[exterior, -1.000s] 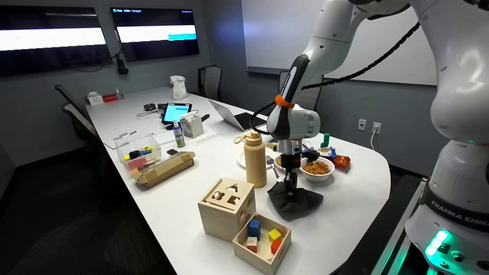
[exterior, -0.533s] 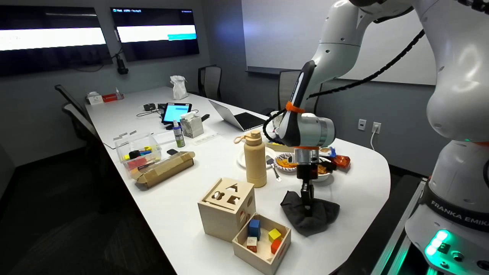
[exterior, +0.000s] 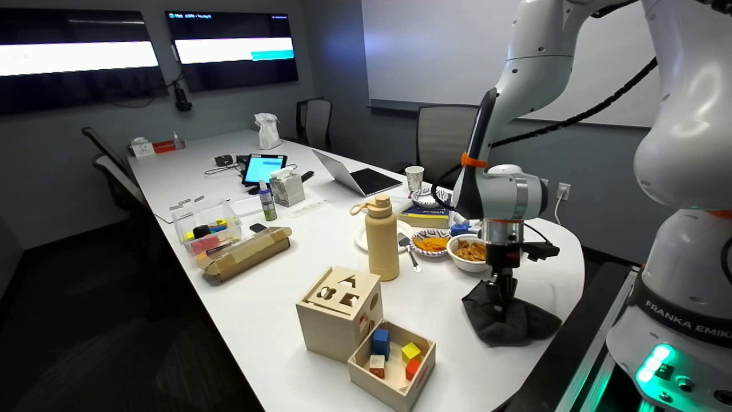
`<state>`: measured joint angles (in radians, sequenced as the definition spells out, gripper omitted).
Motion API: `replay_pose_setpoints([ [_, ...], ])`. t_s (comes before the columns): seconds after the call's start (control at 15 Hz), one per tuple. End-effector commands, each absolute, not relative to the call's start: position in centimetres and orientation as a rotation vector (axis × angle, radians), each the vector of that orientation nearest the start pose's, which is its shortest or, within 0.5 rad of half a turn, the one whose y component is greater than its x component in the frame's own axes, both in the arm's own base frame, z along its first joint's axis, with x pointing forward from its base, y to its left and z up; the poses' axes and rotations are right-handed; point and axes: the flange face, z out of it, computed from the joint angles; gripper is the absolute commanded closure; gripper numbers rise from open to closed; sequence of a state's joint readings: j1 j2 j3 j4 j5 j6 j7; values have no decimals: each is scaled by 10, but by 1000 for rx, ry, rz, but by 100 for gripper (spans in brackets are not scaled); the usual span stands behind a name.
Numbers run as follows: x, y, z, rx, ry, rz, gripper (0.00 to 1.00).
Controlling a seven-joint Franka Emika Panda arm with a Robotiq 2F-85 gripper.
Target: Wipe the table using the black towel
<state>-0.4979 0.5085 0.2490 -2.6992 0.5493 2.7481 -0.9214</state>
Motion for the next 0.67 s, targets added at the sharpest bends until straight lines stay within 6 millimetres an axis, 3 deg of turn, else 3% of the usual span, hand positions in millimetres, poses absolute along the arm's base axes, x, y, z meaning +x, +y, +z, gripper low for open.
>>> replay_pose_setpoints([
  [0.0, 307, -95, 68, -2734, -89, 251, 98],
  [0.2, 331, -88, 71, -2733, -195, 211, 98],
  [0.33, 346, -70, 70, -2713, -301, 209, 98],
  [0.6, 355, -24, 69, -2610, -525, 226, 98],
])
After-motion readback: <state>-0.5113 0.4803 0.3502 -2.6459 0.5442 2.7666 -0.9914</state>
